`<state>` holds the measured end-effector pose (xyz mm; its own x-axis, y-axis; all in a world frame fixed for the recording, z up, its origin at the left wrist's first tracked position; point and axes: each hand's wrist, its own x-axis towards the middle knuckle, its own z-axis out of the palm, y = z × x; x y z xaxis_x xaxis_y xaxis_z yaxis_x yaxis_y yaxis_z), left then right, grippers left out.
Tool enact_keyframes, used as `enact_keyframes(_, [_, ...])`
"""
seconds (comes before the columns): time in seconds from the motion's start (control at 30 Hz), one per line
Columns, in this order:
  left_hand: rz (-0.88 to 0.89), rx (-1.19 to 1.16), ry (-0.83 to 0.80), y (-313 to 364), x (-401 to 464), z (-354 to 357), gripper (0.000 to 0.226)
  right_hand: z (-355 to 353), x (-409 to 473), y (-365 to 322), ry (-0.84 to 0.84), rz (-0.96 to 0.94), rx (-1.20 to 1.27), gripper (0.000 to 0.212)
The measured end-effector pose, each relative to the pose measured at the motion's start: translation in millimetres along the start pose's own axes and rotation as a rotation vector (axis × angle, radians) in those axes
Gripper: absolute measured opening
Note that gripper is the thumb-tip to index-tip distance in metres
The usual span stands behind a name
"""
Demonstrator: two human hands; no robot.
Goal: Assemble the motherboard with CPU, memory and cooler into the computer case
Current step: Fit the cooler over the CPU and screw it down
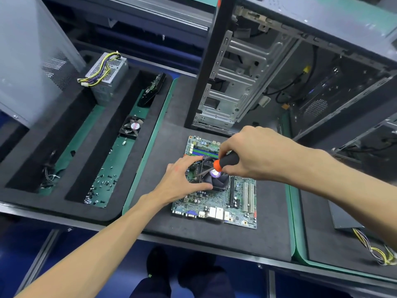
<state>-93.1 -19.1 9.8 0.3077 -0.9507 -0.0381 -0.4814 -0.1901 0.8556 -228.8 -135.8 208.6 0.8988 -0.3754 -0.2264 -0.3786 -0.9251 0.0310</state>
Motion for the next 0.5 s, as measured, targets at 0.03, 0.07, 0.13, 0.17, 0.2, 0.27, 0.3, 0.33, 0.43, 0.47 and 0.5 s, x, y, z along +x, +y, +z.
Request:
enact_keyframes(0.03, [0.002,-0.007,0.006,-0.4,-0.3,0.1,0.081,0.5,0.0,0.0,-0.001,0.002,-0.004,0.019])
enact_keyframes(0.07, [0.0,-0.018,0.009,-1.0,-0.4,0.2,0.081,0.7,-0.2,0.1,-0.001,0.005,-0.008,0.019])
enact_keyframes(0.13, [-0.009,-0.037,0.009,-2.6,-0.6,0.1,0.082,1.5,-0.3,-0.3,-0.003,0.005,-0.019,0.02])
enact_keyframes(0.17, [-0.014,-0.042,0.008,-3.4,-0.6,-0.3,0.082,1.8,-0.1,-0.5,-0.001,0.005,-0.024,0.02])
enact_keyframes(0.2, [-0.022,-0.047,0.003,-4.1,-0.5,-0.6,0.082,1.9,-0.2,-0.8,0.0,0.008,-0.028,0.02])
enact_keyframes(0.27, [-0.055,-0.058,-0.02,-4.9,-0.6,-1.3,0.084,2.4,-0.1,-1.2,0.004,0.008,-0.033,0.019])
enact_keyframes(0.3, [-0.07,-0.06,-0.032,-5.1,-0.8,-1.3,0.085,2.8,0.1,-1.9,0.005,0.006,-0.035,0.019])
enact_keyframes(0.33, [-0.076,-0.061,-0.039,-5.6,-1.1,-0.8,0.085,2.9,0.2,-2.6,0.004,0.006,-0.035,0.02])
enact_keyframes(0.43, [-0.069,-0.063,-0.038,-8.1,-1.6,0.8,0.087,3.6,2.1,-5.2,0.008,0.0,-0.043,0.019])
enact_keyframes(0.47, [-0.068,-0.065,-0.035,-8.7,-1.6,1.2,0.087,3.3,2.5,-5.8,0.007,-0.001,-0.044,0.019])
enact_keyframes(0.5, [-0.066,-0.066,-0.034,-9.3,-1.6,1.7,0.086,2.8,2.8,-6.2,0.006,-0.002,-0.048,0.018])
